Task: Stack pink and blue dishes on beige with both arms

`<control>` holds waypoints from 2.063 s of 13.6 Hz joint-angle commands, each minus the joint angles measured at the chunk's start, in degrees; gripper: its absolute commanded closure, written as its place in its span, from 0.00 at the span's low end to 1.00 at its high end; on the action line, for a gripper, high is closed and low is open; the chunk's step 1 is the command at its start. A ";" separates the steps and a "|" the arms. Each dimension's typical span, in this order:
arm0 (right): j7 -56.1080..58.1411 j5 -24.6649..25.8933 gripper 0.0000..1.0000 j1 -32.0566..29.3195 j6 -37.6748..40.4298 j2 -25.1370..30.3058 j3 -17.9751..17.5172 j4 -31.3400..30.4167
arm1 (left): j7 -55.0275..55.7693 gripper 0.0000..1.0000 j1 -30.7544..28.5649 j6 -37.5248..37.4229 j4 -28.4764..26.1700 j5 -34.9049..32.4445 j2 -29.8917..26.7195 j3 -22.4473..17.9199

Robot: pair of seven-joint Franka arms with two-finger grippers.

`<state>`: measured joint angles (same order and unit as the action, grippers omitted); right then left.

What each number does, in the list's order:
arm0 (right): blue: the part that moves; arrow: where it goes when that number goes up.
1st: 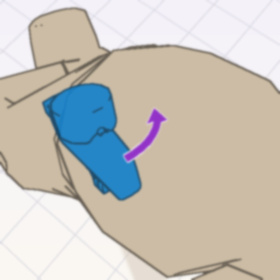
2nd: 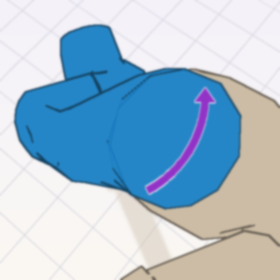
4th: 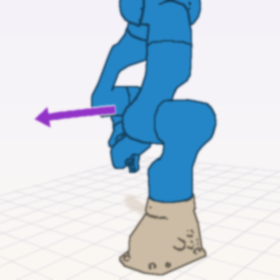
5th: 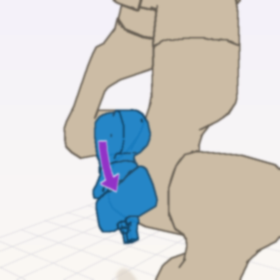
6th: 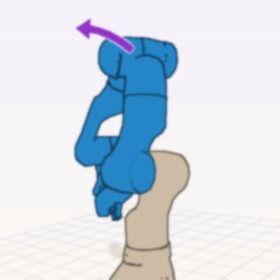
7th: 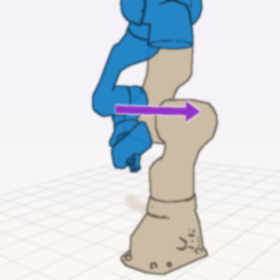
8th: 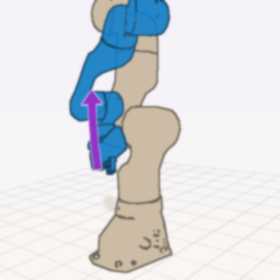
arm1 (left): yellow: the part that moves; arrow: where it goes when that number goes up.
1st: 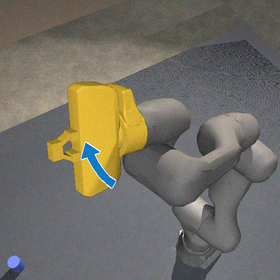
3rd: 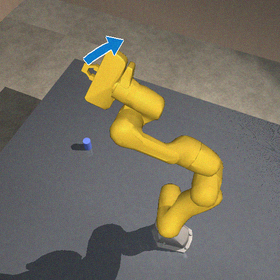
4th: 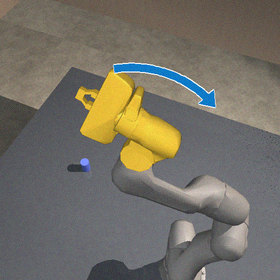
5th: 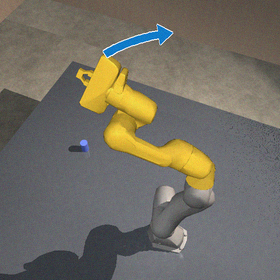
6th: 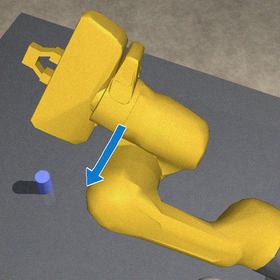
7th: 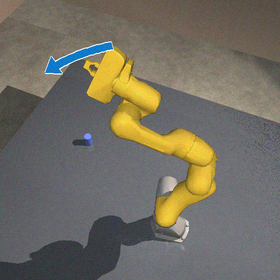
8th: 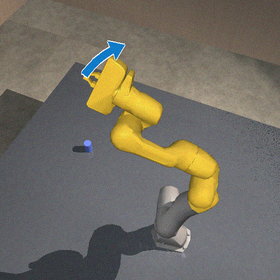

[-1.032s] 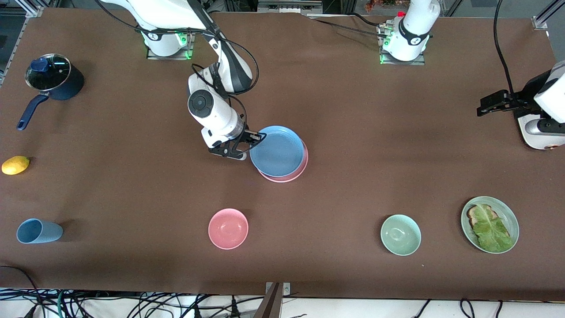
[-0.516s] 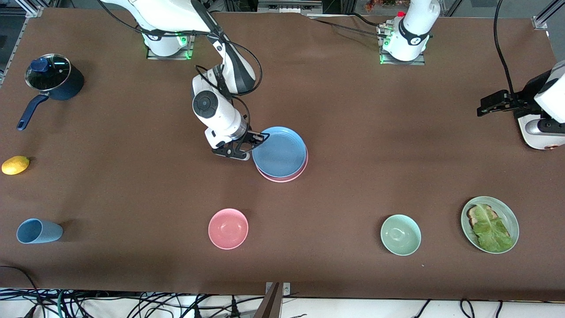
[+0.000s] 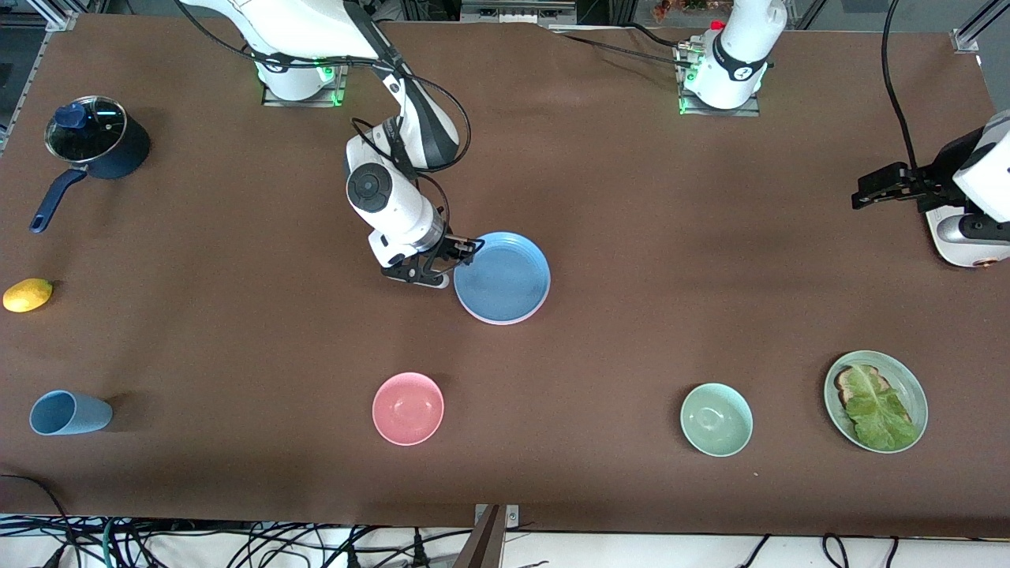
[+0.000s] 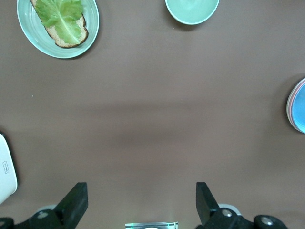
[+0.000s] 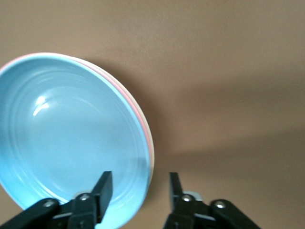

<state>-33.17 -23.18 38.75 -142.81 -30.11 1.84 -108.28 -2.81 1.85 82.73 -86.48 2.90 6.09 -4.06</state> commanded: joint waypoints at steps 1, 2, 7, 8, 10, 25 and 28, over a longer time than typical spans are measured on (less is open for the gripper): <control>0.48 0.06 0.00 0.71 2.60 3.03 2.54 0.26 | -1.32 0.00 -0.10 -0.64 2.01 0.09 1.03 -0.07; 0.48 0.41 0.00 0.71 5.23 4.52 4.56 0.35 | -1.32 0.00 -0.10 -0.64 2.10 0.09 1.03 -0.16; 2.31 18.24 0.00 0.53 17.80 10.07 10.28 3.67 | -1.32 0.00 -0.10 -0.64 2.10 0.09 1.03 -0.07; 8.67 19.21 0.00 0.53 19.39 10.86 12.64 4.21 | -1.32 0.00 -0.10 -0.64 2.10 0.09 1.11 -0.07; 20.65 18.78 0.00 0.53 22.02 12.96 18.09 5.09 | -1.32 0.00 -0.10 -0.64 2.10 0.09 1.03 -0.07; 32.99 19.92 0.00 -43.32 58.56 32.71 -2.10 14.55 | -1.32 0.00 -0.10 -0.64 2.10 0.09 1.12 -0.07; 33.08 22.99 0.00 -40.35 54.03 37.06 -0.97 8.96 | -1.32 0.00 -0.10 -0.64 2.10 0.09 1.12 -0.07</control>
<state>-0.01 -2.64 -3.04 -85.80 2.99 1.05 -93.68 -2.81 1.81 82.73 -86.26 2.90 6.37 -4.06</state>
